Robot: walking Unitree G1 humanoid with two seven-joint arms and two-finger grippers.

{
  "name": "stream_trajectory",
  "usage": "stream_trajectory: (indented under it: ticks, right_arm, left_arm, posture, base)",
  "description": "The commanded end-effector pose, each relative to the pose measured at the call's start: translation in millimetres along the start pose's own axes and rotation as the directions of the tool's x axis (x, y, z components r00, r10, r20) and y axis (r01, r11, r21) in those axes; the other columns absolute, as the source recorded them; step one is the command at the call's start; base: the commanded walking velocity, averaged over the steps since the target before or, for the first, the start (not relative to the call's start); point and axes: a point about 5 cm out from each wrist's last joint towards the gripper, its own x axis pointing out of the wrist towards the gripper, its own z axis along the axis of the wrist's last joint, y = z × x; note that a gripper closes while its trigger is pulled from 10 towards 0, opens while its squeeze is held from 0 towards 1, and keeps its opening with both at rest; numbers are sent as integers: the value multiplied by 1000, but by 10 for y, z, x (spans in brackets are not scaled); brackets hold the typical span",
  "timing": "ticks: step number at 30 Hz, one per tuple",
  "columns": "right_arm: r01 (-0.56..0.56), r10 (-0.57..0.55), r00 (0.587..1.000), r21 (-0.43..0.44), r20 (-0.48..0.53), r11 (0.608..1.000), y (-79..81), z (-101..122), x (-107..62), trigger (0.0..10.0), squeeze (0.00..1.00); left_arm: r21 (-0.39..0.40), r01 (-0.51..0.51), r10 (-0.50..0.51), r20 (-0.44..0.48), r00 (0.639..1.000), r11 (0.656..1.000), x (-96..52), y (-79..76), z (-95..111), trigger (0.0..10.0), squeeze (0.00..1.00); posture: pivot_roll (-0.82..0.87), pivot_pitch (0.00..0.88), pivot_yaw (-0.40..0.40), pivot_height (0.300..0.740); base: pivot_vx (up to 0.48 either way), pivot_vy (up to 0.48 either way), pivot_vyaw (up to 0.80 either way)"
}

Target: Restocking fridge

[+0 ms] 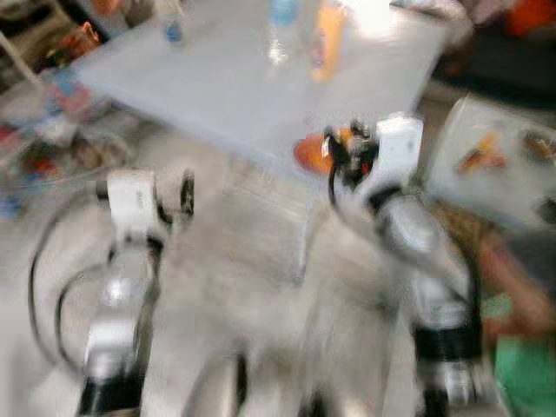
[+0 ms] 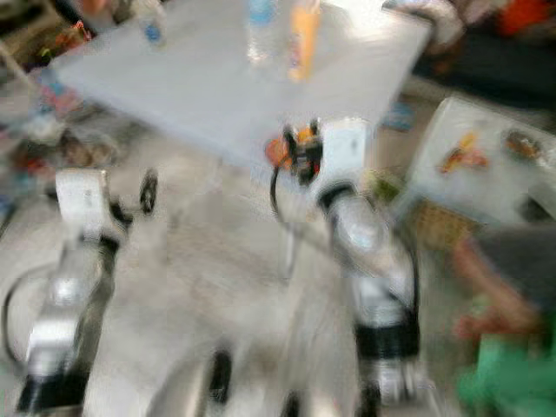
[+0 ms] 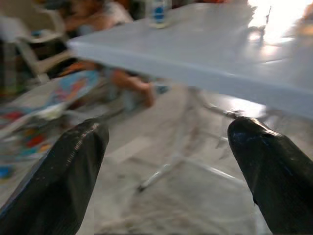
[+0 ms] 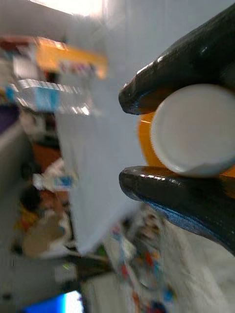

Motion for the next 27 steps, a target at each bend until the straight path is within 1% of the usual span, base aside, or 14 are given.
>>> stream_trajectory:
  ticks: [1,3,6,7,9,12,14,17,22,27]
  right_arm:
    - [-10,10,1000,-3,24,1000,13,65,16,10000,0]
    - [-20,20,999,-10,28,1000,30,69,17,10000,0]
    - [-30,30,999,-9,30,1000,52,61,11,10000,0]
    - [-30,30,999,-9,30,1000,52,61,11,10000,0]
    - [-42,42,999,-8,32,999,81,54,12,10000,0]
    - [-94,96,994,-31,53,995,163,80,17,10000,0]
    - [-99,101,993,-32,55,995,178,84,16,10000,0]
    - [-113,115,992,-27,54,993,201,75,20,10000,0]
    - [-124,126,991,-28,53,992,215,60,21,10000,0]
    - [-133,135,990,-34,51,991,224,46,15,10000,0]
  left_arm:
    - [20,-67,66,22,998,998,43,81,42,10000,0]
    - [14,-125,125,0,992,992,48,161,13,10000,0]
    - [49,-164,164,9,986,985,50,224,12,10000,0]
    - [49,-164,164,9,986,985,50,224,12,10000,0]
    - [77,-187,186,18,982,979,57,248,11,10000,0]
    - [83,-206,205,18,979,975,70,257,10,10000,0]
    - [84,-210,210,15,978,974,70,263,6,10000,0]
    - [88,-244,245,3,970,966,67,300,-28,10000,0]
    - [108,-291,296,-36,954,951,2,378,-166,10000,0]
    - [114,-305,313,-53,948,945,-52,424,-229,10000,0]
  posture:
    - [55,141,-31,740]
    - [55,140,-32,740]
    - [55,140,-32,740]
    - [55,140,-32,740]
    - [60,134,-32,740]
    - [61,129,-33,740]
    - [61,129,-33,740]
    - [61,123,-36,740]
    - [58,121,-33,740]
    - [57,120,-36,740]
  base:
    - [0,0,800]
    - [0,0,800]
    - [0,0,800]
    - [0,0,800]
    - [0,0,800]
    - [0,0,800]
    - [0,0,800]
    - [0,0,800]
    - [0,0,800]
    - [0,0,800]
